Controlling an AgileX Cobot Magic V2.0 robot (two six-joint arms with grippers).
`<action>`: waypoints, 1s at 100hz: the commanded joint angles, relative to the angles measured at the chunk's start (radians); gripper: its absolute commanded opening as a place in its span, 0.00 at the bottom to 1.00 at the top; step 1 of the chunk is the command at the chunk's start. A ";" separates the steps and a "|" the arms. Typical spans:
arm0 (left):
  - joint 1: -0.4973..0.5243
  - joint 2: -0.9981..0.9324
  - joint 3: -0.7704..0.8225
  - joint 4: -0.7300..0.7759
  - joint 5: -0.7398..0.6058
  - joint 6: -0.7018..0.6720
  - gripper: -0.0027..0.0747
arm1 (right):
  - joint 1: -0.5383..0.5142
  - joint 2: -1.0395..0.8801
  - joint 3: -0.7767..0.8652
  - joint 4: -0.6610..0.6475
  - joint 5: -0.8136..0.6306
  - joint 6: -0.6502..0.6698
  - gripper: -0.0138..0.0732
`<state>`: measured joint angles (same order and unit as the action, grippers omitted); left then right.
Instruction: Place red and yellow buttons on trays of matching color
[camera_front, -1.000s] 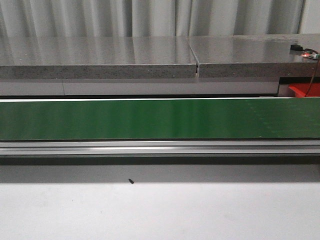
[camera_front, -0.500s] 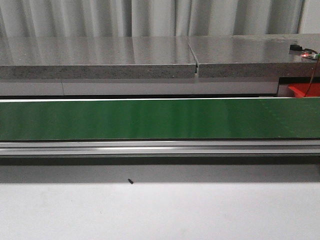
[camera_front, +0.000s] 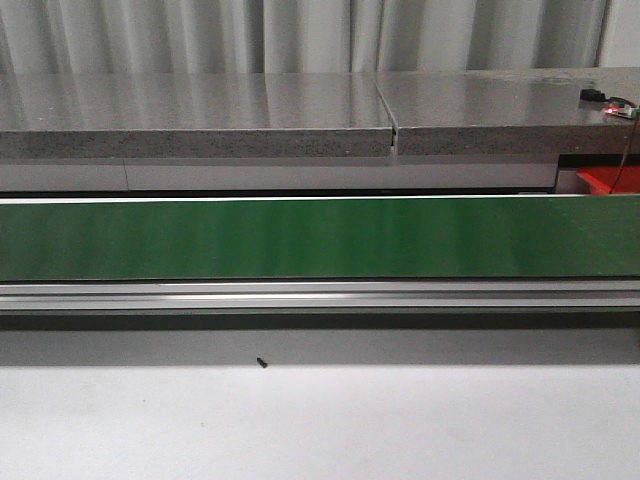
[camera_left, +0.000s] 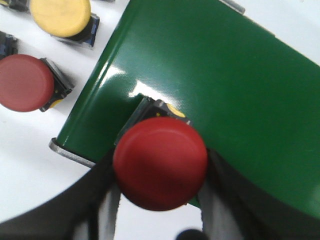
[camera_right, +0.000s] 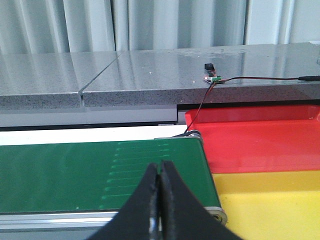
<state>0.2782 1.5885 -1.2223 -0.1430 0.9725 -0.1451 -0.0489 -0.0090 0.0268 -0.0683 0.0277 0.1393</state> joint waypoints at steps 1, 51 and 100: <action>-0.005 -0.026 -0.033 0.000 -0.011 0.000 0.29 | 0.000 -0.022 -0.014 -0.008 -0.081 -0.002 0.08; -0.005 -0.020 -0.033 0.007 0.018 0.002 0.75 | 0.000 -0.022 -0.014 -0.008 -0.081 -0.002 0.08; -0.005 -0.186 -0.036 0.060 0.036 -0.001 0.74 | 0.000 -0.022 -0.014 -0.008 -0.081 -0.002 0.08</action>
<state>0.2782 1.4798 -1.2245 -0.1050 1.0344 -0.1434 -0.0489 -0.0090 0.0268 -0.0683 0.0277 0.1393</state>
